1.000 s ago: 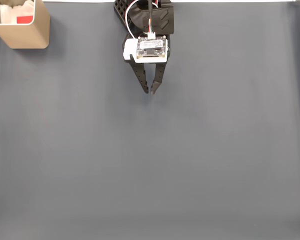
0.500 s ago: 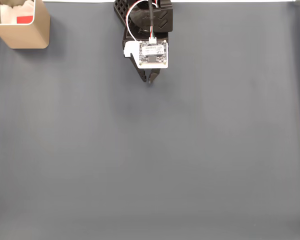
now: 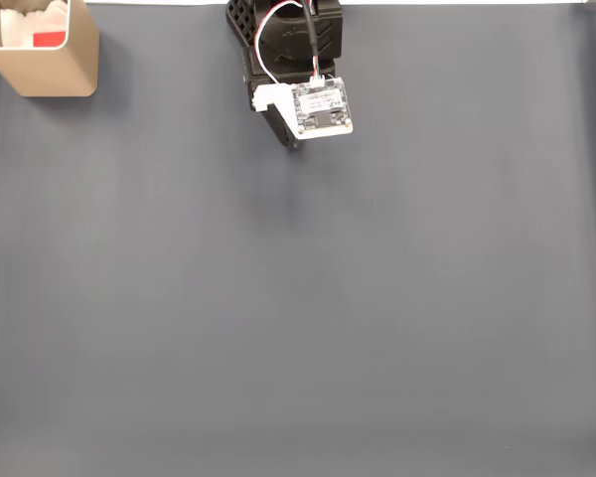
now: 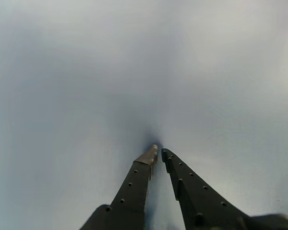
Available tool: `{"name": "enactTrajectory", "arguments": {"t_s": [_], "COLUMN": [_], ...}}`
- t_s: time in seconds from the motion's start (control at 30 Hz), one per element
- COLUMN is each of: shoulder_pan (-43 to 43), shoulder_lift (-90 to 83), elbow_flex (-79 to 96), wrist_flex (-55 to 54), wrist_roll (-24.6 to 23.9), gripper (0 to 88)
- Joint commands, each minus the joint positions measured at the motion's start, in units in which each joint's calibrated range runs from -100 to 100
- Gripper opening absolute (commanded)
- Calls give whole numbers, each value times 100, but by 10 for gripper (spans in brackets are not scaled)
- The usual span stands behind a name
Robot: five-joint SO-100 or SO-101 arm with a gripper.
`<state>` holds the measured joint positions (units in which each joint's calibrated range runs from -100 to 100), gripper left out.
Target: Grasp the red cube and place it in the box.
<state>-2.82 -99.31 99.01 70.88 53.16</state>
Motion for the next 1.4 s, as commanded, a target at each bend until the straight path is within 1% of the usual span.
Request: {"name": "enactTrajectory", "arguments": {"t_s": [0.0,0.2,0.43,1.37], "shoulder_pan": [-2,12,12,33], "shoulder_lift": [-61,-61,-61,-61], "elbow_flex": [81,81,81,81], "wrist_flex": [125,354,502,502], "wrist_roll": [59,5,-371,-371], "gripper": [0,0,0,2]}}
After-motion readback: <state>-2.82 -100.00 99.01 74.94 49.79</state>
